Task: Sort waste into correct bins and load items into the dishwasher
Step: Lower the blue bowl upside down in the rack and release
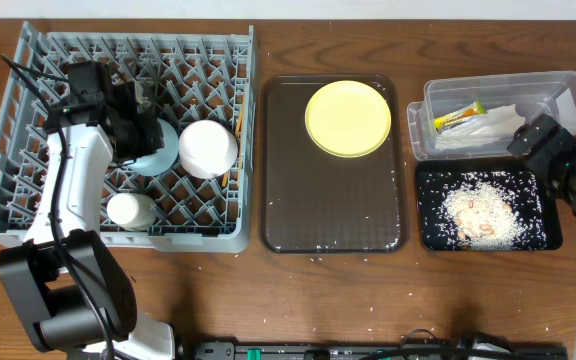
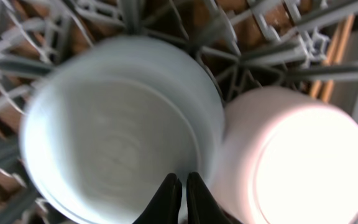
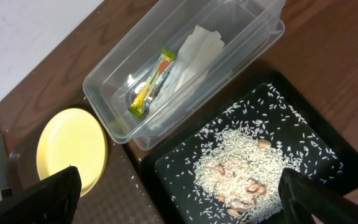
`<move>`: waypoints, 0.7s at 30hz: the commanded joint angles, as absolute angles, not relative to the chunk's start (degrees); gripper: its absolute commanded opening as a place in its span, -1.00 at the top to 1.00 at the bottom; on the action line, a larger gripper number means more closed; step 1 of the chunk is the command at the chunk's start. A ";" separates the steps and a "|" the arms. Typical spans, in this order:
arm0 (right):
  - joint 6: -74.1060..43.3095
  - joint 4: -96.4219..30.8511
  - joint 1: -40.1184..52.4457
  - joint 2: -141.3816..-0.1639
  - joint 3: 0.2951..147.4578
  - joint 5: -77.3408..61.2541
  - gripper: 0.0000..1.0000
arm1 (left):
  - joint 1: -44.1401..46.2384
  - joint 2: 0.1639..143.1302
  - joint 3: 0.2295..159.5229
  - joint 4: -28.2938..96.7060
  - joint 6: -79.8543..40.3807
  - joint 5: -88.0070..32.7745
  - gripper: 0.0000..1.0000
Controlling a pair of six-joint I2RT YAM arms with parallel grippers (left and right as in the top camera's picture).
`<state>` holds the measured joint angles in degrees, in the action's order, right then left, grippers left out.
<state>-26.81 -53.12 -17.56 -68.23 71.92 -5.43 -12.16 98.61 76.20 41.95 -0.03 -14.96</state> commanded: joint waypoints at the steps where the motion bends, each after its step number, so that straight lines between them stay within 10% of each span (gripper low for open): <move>1: -27.62 -53.23 -17.93 -68.16 71.88 -5.43 -0.99 | -12.03 95.44 76.88 44.36 -0.99 -18.44 0.85; 21: -27.62 -53.23 -17.93 -68.16 71.88 -5.43 -0.98 | -10.68 58.65 80.34 61.43 -1.30 -15.62 -0.28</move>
<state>-26.81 -53.12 -17.56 -68.23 71.92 -5.45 -10.81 60.77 80.01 61.08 -2.33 -17.26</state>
